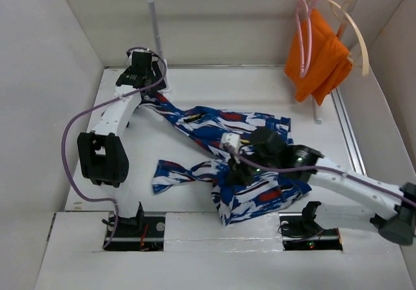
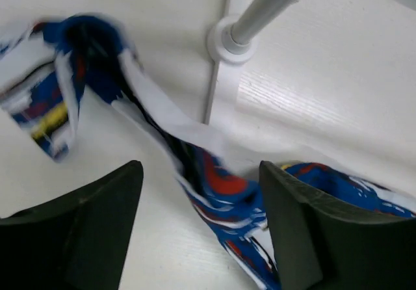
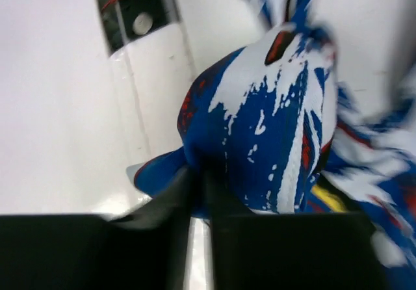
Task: Place the trousers on the hanger
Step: Flatten out the trousers at the center of the board.
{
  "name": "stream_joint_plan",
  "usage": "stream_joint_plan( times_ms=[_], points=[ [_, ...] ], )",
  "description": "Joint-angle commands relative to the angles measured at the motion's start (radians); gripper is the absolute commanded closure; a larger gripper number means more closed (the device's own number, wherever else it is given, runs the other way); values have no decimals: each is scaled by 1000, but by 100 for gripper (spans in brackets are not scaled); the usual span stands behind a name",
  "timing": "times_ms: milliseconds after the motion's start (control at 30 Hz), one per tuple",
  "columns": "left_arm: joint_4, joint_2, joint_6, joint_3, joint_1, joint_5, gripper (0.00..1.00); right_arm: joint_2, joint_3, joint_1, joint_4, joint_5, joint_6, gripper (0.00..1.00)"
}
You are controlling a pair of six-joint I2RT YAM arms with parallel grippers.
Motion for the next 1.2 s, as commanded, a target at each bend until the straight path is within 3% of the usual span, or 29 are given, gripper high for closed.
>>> stream_joint_plan(
  times_ms=[0,33,67,133,233,267,300,333,367,400,433,467,500,533,567,667,833,1033,1133,1167],
  points=[
    [-111,-34,12,16,-13,46,30,127,68,134,83,48,-11,73],
    [-76,-66,8,-70,-13,60,30,137,79,135,73,78,-17,57],
    [-61,-147,5,-129,-43,57,30,137,76,120,72,104,-17,35],
    [-27,-271,-7,-297,-66,44,31,79,52,15,102,127,-6,28],
    [25,-431,-52,-522,-66,82,32,-28,-43,-217,144,168,31,28],
    [35,-495,-73,-598,-66,97,33,-62,-90,-336,136,232,55,32],
    [35,-496,-80,-599,-66,106,33,-62,-91,-338,144,257,67,43],
    [33,-546,-83,-640,-66,116,33,-82,-150,-459,156,267,80,62],
    [32,-568,-83,-656,-77,146,33,-88,-184,-515,176,264,86,92],
    [35,-584,-80,-665,-77,171,33,-88,-212,-570,226,270,89,99],
    [26,-603,-75,-671,-77,188,33,-81,-264,-618,248,274,101,100],
    [16,-624,-72,-668,-77,189,33,-73,-281,-720,271,264,107,100],
    [9,-631,-67,-662,-77,191,33,-61,-296,-764,304,245,109,91],
    [-2,-644,-54,-659,-77,191,33,-48,-304,-802,308,259,116,76],
    [-8,-646,-47,-657,-77,192,33,-24,-315,-836,328,262,112,51],
    [-10,-641,-50,-666,-109,186,32,74,-297,-942,368,271,84,28],
    [33,-592,-83,-683,-118,258,31,280,-241,-1058,382,224,69,22],
    [59,-553,-57,-656,-118,275,31,456,-201,-1020,427,145,89,22],
    [68,-552,-47,-656,-118,278,32,507,-217,-1011,487,69,113,27],
    [71,-557,-47,-657,-118,274,32,508,-229,-1011,503,60,123,40]
  ],
)
